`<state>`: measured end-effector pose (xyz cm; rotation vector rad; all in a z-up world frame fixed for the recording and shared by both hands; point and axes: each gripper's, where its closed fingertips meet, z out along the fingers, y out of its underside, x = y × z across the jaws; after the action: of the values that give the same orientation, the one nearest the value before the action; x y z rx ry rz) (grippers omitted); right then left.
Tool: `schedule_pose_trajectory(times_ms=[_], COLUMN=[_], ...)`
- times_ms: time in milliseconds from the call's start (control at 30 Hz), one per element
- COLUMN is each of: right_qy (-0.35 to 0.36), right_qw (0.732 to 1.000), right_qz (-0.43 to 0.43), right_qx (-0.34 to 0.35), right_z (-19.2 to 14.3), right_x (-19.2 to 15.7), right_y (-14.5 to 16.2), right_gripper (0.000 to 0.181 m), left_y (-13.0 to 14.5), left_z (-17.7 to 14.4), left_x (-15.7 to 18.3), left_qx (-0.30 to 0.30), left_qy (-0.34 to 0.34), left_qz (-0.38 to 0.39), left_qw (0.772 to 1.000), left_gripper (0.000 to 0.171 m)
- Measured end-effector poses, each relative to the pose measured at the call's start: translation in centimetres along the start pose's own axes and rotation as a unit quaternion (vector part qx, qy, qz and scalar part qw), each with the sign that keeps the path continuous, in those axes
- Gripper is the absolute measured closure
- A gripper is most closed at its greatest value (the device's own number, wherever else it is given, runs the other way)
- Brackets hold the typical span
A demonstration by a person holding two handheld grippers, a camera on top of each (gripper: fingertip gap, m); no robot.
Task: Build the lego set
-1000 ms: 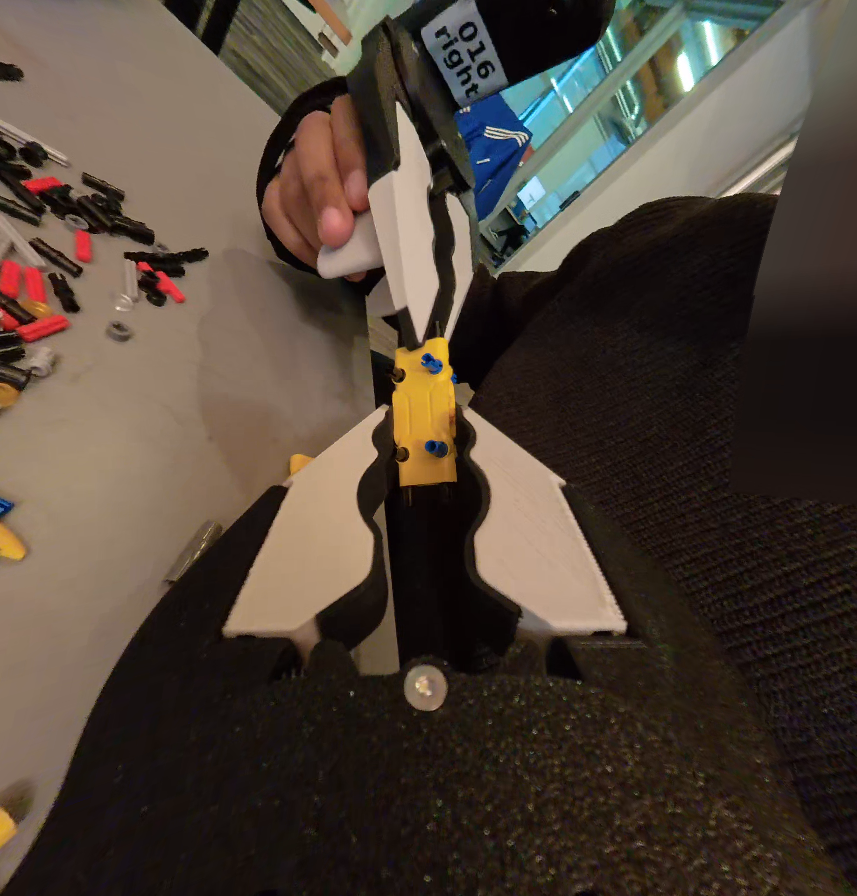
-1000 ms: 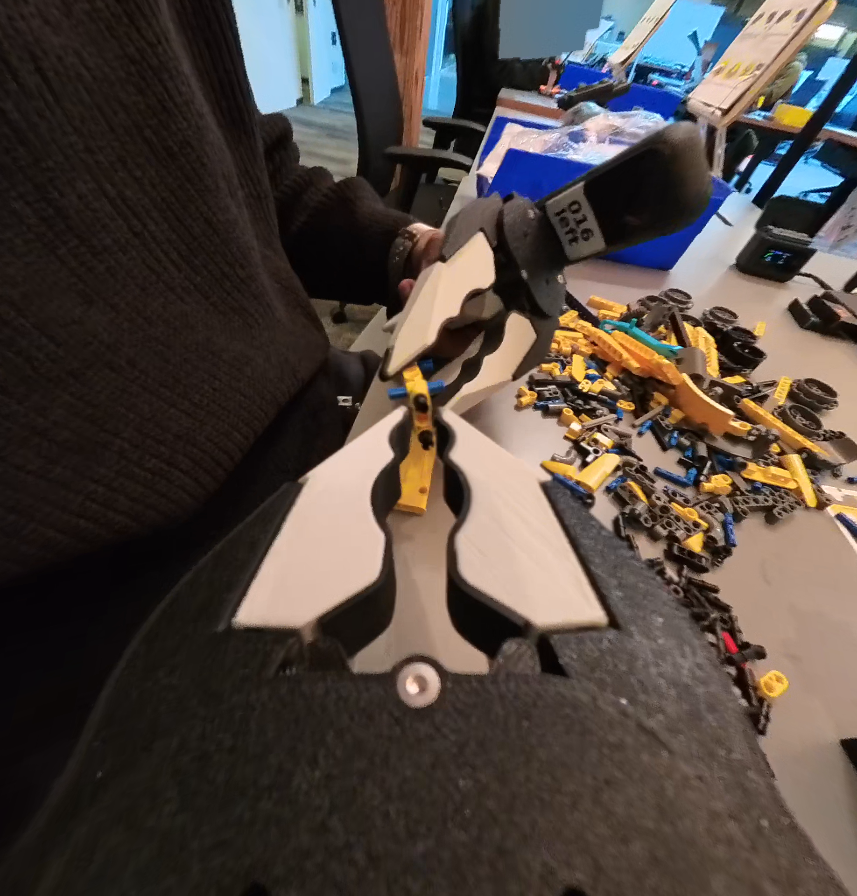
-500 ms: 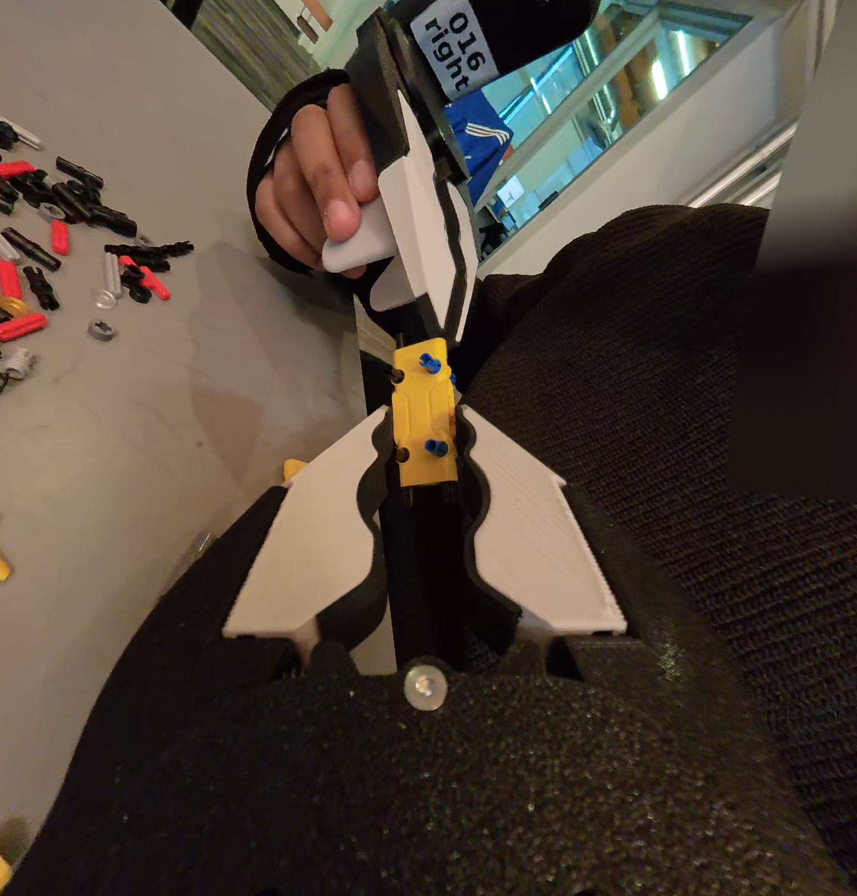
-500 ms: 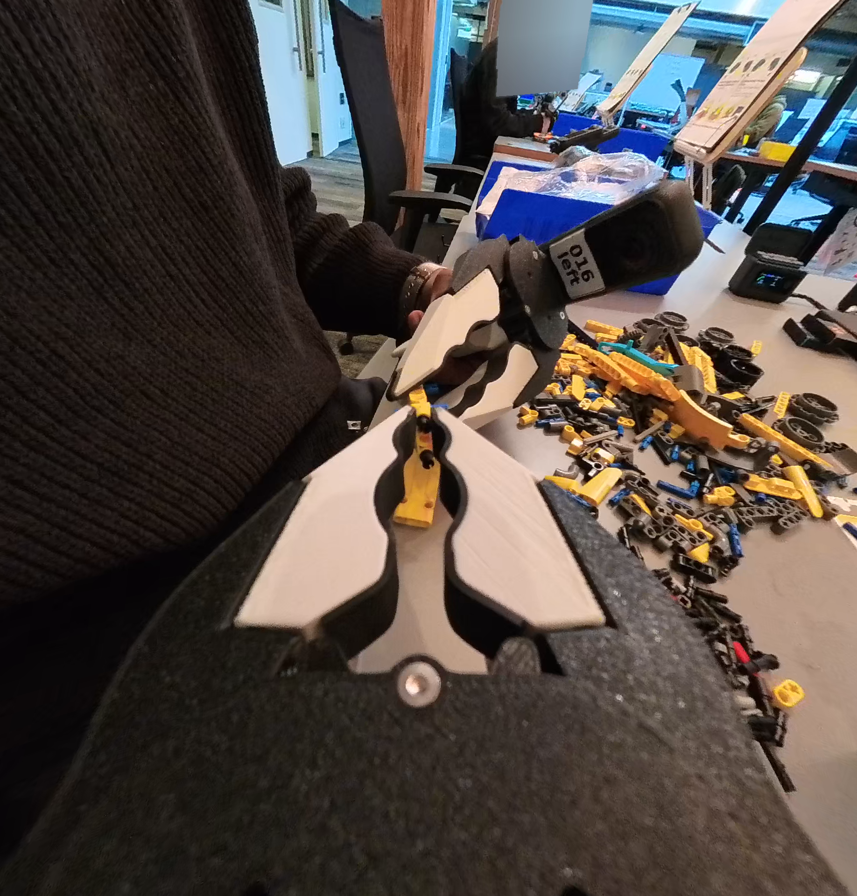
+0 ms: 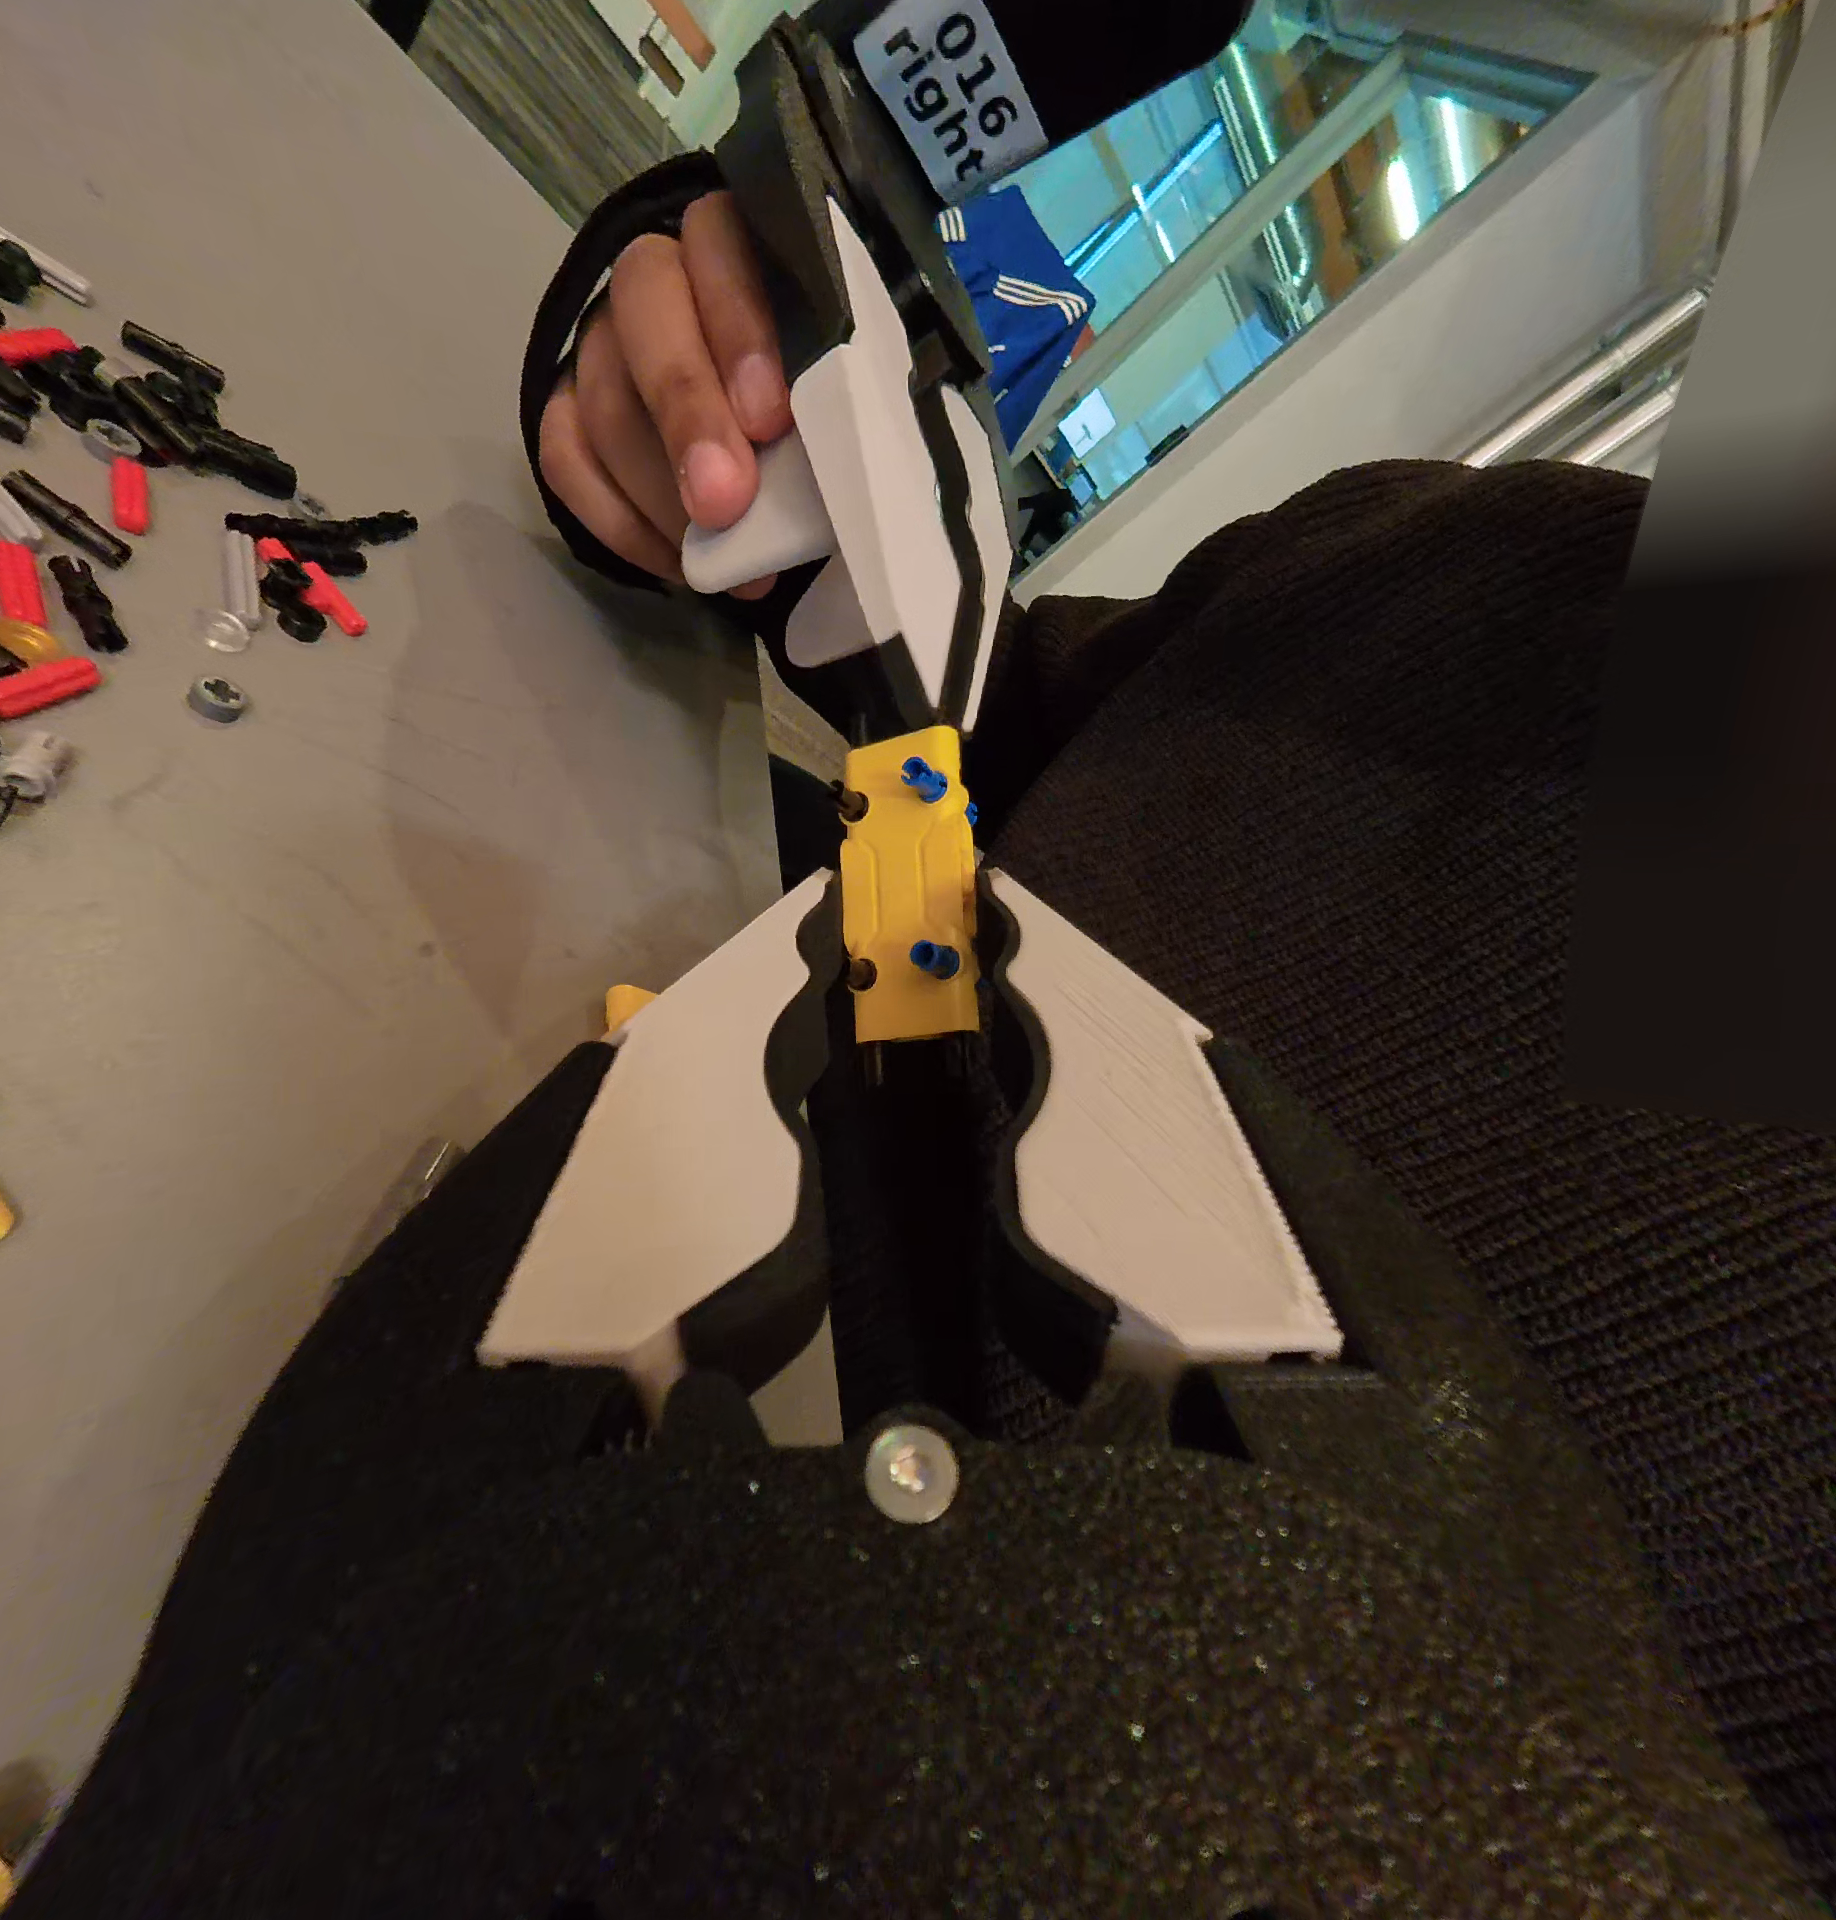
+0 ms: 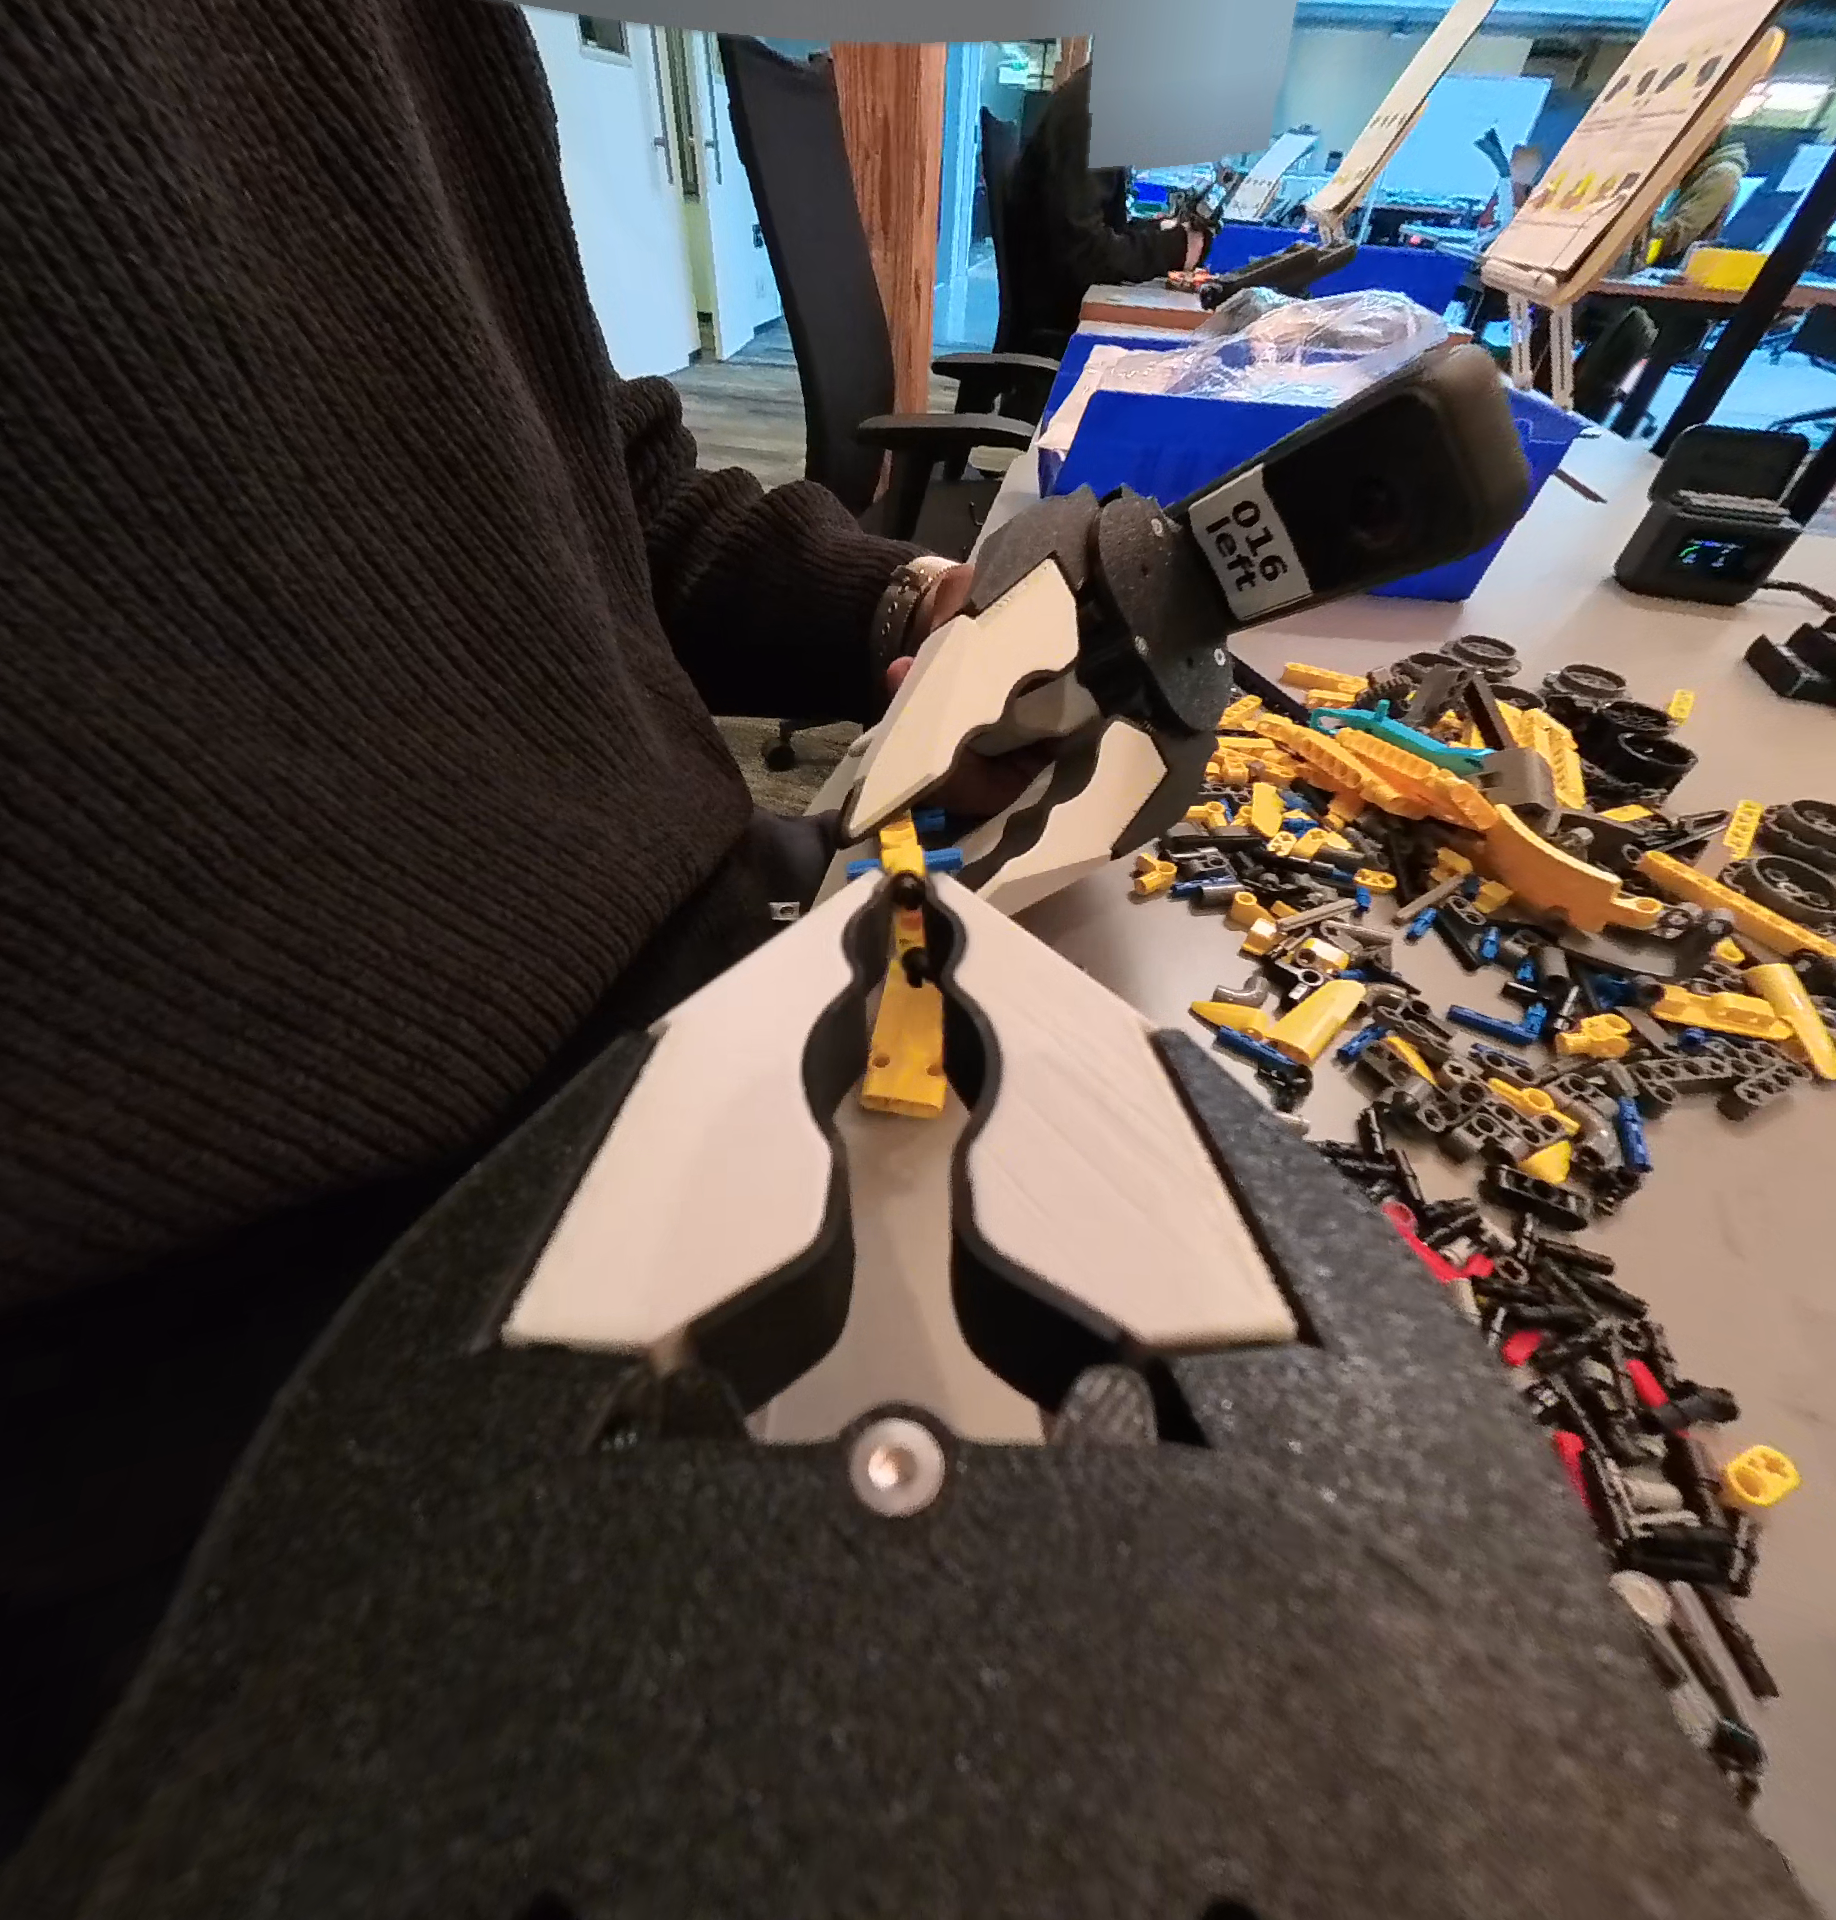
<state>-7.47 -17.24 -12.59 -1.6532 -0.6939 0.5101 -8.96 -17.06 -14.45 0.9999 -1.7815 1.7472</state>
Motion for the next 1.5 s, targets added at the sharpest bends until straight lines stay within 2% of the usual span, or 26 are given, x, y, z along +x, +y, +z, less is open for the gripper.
schedule_pose_trajectory(times_ms=[300,400,433,467,533,700,800,900,1000,1067,1100,1200,1367,1433,1500], right_qy=[0.009,0.049,0.065,0.076,0.086,0.08,0.086,0.075,0.06,0.052,0.052,0.058,0.083,0.087,0.071], right_qw=[1.0,0.995,0.992,0.988,0.978,0.965,0.968,0.973,0.977,0.978,0.979,0.981,0.981,0.983,0.985], right_qz=[0.03,0.081,0.103,0.129,0.176,0.239,0.233,0.217,0.191,0.178,0.17,0.15,0.115,0.111,0.117], right_qx=[0.001,0.018,0.03,0.044,0.067,0.072,0.022,-0.035,-0.079,-0.091,-0.098,-0.109,-0.13,-0.121,-0.107], right_z=[-0.1,-0.5,-0.7,-0.9,-1.4,-1.2,-0.6,0.1,0.8,1.3,1.5,1.8,1.6,1.2,1.2], right_x=[0.7,2.6,3.3,4.0,4.8,5.1,4.8,3.9,3.1,2.8,2.7,2.7,2.7,2.6,2.3], right_y=[-0.1,-0.2,-0.3,-0.5,-0.6,-0.4,0.8,1.8,2.1,1.9,1.9,1.8,1.9,1.5,1.2], right_gripper=[0.177,0.177,0.177,0.177,0.177,0.177,0.177,0.177,0.177,0.177,0.177,0.177,0.177,0.178,0.178], left_y=[-0.7,-2.5,-2.9,-3.1,-3.4,-3.8,-3.3,-2.1,-0.1,0.5,0.7,0.5,0.3,-0.2,0.1], left_z=[-0.3,-1.5,-1.9,-2.3,-2.8,-2.5,-2.1,-2.0,-1.8,-1.6,-1.3,-1.3,-1.9,-2.1,-1.8], left_x=[-0.3,-1.6,-2.0,-2.5,-3.1,-3.2,-3.5,-3.9,-4.7,-5.0,-4.8,-5.0,-4.8,-4.1,-3.7], left_qx=[0.022,0.074,0.083,0.086,0.086,0.086,0.049,-0.024,-0.132,-0.176,-0.185,-0.19,-0.163,-0.142,-0.149], left_qy=[-0.014,-0.073,-0.1,-0.13,-0.183,-0.231,-0.246,-0.268,-0.295,-0.309,-0.307,-0.32,-0.334,-0.329,-0.321], left_qz=[-0.004,0.019,0.041,0.065,0.11,0.169,0.189,0.211,0.239,0.26,0.267,0.286,0.299,0.301,0.295], left_qw=[1.0,0.994,0.991,0.986,0.973,0.954,0.949,0.94,0.915,0.898,0.895,0.883,0.879,0.884,0.888], left_gripper=[0.147,0.142,0.134,0.127,0.127,0.127,0.13,0.137,0.146,0.156,0.164,0.164,0.165,0.164,0.164])
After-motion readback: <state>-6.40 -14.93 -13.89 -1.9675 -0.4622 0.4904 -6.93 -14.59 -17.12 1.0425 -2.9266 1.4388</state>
